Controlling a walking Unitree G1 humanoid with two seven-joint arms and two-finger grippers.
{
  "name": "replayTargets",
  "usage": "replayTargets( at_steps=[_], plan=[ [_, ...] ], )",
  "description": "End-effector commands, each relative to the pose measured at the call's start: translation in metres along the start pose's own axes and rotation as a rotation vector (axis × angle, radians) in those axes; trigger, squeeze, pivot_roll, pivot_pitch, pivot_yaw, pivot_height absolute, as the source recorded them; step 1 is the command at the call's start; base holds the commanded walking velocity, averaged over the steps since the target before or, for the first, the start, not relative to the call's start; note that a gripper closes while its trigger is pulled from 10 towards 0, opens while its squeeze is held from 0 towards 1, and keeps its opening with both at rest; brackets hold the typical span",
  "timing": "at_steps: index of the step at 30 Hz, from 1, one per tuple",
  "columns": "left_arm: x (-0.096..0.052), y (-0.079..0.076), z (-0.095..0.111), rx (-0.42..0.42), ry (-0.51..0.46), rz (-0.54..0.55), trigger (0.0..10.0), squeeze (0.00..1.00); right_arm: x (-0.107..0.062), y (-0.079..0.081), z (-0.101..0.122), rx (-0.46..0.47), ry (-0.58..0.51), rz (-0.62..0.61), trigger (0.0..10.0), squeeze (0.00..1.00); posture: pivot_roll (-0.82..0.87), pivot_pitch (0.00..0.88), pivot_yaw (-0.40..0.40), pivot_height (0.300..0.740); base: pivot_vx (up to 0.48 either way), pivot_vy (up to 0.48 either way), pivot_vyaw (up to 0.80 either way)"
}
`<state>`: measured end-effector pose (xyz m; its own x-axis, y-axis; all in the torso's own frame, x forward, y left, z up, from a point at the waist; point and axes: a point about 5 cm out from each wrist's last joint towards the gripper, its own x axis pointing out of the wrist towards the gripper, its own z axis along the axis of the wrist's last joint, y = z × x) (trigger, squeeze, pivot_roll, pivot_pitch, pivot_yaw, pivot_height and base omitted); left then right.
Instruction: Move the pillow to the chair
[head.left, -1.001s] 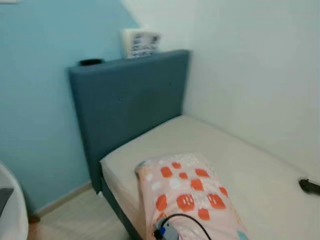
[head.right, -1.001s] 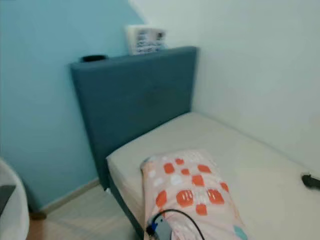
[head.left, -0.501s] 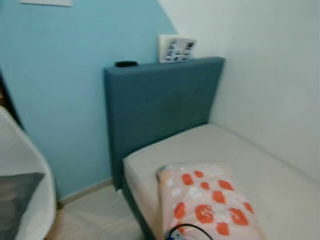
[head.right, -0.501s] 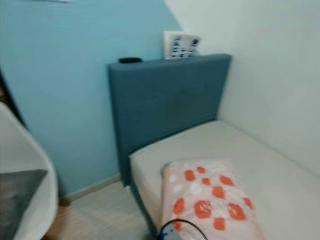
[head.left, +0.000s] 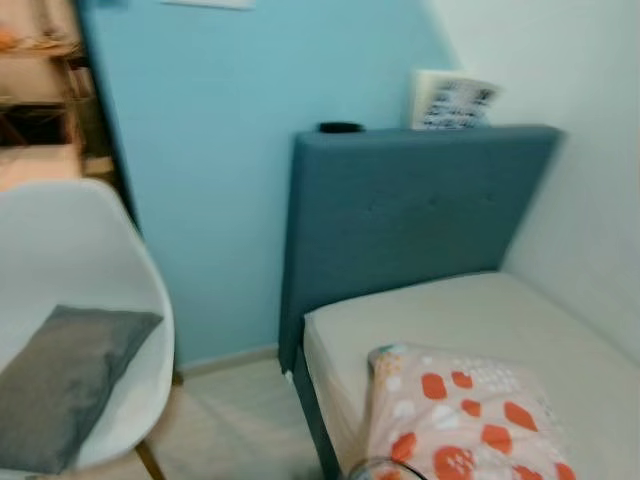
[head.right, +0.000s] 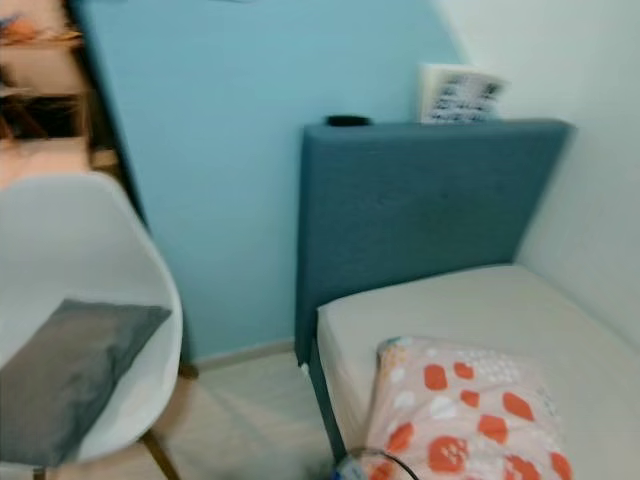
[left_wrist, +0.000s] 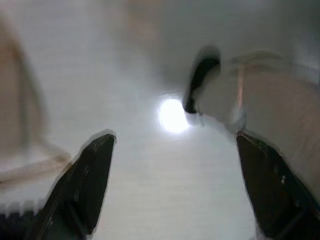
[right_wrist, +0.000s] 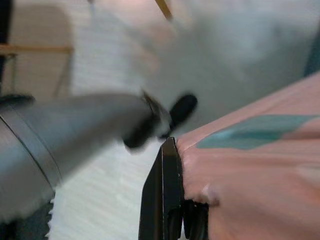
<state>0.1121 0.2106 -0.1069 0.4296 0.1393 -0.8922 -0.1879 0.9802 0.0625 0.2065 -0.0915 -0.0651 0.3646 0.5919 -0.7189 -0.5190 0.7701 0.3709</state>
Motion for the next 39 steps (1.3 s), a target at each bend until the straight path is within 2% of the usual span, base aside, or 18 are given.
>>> replayTargets(
  at_steps=[1,2,5,8,9,11,12,16,17,20,23,24,25,26,28,31,34,39],
  plan=[
    [-0.001,-0.007,-0.009,0.003,0.03,-0.025,10.0,0.0,0.001,0.002,0.014,-0.008,-0.061,0.044,10.0,0.0,0.14,0.044,-0.116,0.74,0.0,0.0,0.79],
    [-0.001,-0.007,-0.009,0.003,0.03,-0.025,10.0,0.0,0.001,0.002,0.014,-0.008,-0.061,0.044,10.0,0.0,0.14,0.044,-0.116,0.74,0.0,0.0,0.79],
    [-0.001,-0.006,-0.01,0.005,0.031,-0.026,10.0,0.0,0.003,0.014,0.066,-0.018,-0.247,0.188,10.0,0.0,0.14,0.042,-0.114,0.74,0.0,0.0,0.79],
    [-0.001,-0.006,-0.01,0.005,0.031,-0.026,10.0,0.0,0.002,0.016,0.074,-0.02,-0.275,0.213,10.0,0.0,0.14,0.042,-0.114,0.74,0.0,0.0,0.79],
    [-0.001,-0.006,-0.01,0.01,0.032,-0.028,10.0,0.0,-0.003,0.042,0.123,-0.126,-0.426,0.457,10.0,0.0,0.13,0.034,-0.115,0.74,0.0,0.0,0.79],
    [-0.001,-0.006,-0.01,0.012,0.032,-0.029,10.0,0.0,-0.007,0.054,0.14,-0.18,-0.475,0.553,10.0,0.0,0.13,0.034,-0.115,0.74,0.0,0.0,0.79],
    [-0.001,-0.006,-0.009,0.014,0.031,-0.03,10.0,0.0,-0.016,0.072,0.164,-0.248,-0.552,0.692,10.0,0.0,0.14,0.032,-0.117,0.74,0.0,0.0,0.79],
    [-0.001,-0.007,-0.008,0.014,0.028,-0.031,10.0,0.0,-0.032,0.093,0.19,-0.314,-0.651,0.835,10.0,0.0,0.14,0.033,-0.12,0.74,0.0,0.0,0.79],
    [-0.001,-0.008,-0.008,0.014,0.026,-0.032,10.0,0.0,-0.045,0.105,0.207,-0.369,-0.715,0.915,10.0,0.0,0.14,0.034,-0.122,0.74,0.0,0.0,0.79],
    [-0.001,-0.008,-0.008,0.01,0.026,-0.031,10.0,0.0,-0.048,0.107,0.21,-0.421,-0.712,0.909,10.0,0.0,0.14,0.036,-0.121,0.74,0.0,0.0,0.79],
    [-0.001,-0.008,-0.008,0.005,0.026,-0.031,10.0,0.0,-0.041,0.102,0.209,-0.518,-0.659,0.793,10.0,0.0,0.14,0.039,-0.122,0.74,0.0,0.0,0.79],
    [-0.001,-0.008,-0.008,0.004,0.027,-0.031,10.0,0.0,-0.027,0.089,0.206,-0.56,-0.567,0.563,10.0,0.0,0.13,0.042,-0.122,0.74,0.0,0.0,0.49],
    [-0.001,-0.008,-0.008,0.004,0.027,-0.031,10.0,0.0,-0.027,0.089,0.206,-0.56,-0.567,0.563,10.0,0.0,0.13,0.042,-0.122,0.74,0.0,0.0,0.49],
    [-0.001,-0.008,-0.009,0.003,0.029,-0.032,10.0,0.0,-0.018,0.06,0.2,-0.517,-0.5,0.275,10.0,0.0,0.14,0.044,-0.123,0.74,0.0,0.0,0.0],
    [-0.001,-0.009,-0.01,0.0,0.031,-0.033,10.0,0.0,-0.017,0.022,0.189,-0.421,-0.427,-0.048,10.0,0.0,0.13,0.046,-0.12,0.74,0.0,0.0,0.0],
    [-0.001,-0.009,-0.011,-0.001,0.032,-0.034,10.0,0.0,-0.025,-0.015,0.17,-0.228,-0.372,-0.246,10.0,0.0,0.13,0.05,-0.114,0.74,0.0,0.0,-0.36],
    [-0.002,-0.008,-0.011,0.004,0.034,-0.035,10.0,0.0,-0.031,-0.034,0.155,-0.115,-0.35,-0.33,10.0,0.0,0.13,0.052,-0.11,0.74,0.0,0.0,-0.58],
    [-0.002,-0.007,-0.012,0.011,0.036,-0.036,10.0,0.0,-0.034,-0.042,0.144,-0.066,-0.335,-0.361,10.0,0.0,0.12,0.053,-0.104,0.74,0.0,0.0,-0.58]
  ],
)
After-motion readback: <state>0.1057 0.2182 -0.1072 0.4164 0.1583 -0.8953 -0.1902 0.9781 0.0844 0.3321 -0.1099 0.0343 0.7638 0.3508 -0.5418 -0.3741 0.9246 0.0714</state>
